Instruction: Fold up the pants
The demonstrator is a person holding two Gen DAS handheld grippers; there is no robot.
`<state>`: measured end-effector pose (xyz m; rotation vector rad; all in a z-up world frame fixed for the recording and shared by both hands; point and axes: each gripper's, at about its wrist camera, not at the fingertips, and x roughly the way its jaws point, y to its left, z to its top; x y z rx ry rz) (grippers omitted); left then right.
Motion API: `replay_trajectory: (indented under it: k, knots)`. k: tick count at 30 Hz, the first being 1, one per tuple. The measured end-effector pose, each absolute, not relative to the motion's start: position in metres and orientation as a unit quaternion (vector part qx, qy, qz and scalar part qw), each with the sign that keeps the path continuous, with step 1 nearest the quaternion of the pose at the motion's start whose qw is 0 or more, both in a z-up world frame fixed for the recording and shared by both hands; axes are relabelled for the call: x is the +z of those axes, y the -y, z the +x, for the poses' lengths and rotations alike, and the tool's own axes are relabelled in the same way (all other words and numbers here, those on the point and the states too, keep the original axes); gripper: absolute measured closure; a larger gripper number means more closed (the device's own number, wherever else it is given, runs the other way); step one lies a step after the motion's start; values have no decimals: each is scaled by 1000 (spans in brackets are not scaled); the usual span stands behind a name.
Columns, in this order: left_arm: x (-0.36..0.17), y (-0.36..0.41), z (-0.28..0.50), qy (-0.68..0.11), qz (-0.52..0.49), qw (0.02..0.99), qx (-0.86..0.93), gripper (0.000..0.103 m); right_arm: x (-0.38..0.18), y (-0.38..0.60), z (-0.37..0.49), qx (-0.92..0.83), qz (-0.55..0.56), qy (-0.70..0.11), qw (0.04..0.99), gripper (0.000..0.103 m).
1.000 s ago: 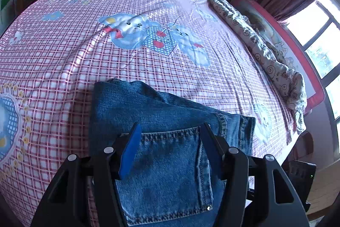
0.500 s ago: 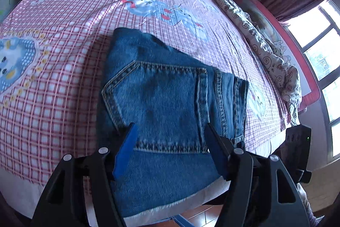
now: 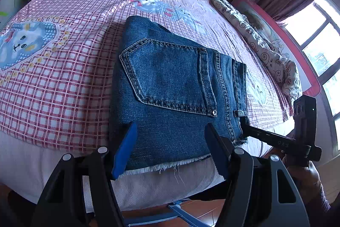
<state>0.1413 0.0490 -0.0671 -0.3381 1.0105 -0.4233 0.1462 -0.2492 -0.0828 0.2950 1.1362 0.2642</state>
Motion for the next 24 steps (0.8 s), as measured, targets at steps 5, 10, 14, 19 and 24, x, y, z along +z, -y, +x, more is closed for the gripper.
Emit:
replay_trajectory:
  k: [5,10,14,19,24]
  knots:
    - [-61,-37,136,-474,-130,851,-183,37,-80,234,142,111,82,-512,848,95]
    - [-46,-36,123,-448,-93,871,-179,29,-80,228,139,103,56,-497,860,94]
    - [-64,-38,117,-455,-59,872,-169,29,-79,222,137,98,30,-493,864,94]
    - [-40,-36,107,-427,-55,889,-154,29,-80,220,133,94,16,-491,866,94]
    - [-61,-33,118,-467,-16,875,-129,23,-80,216,129,88,1,-488,868,93]
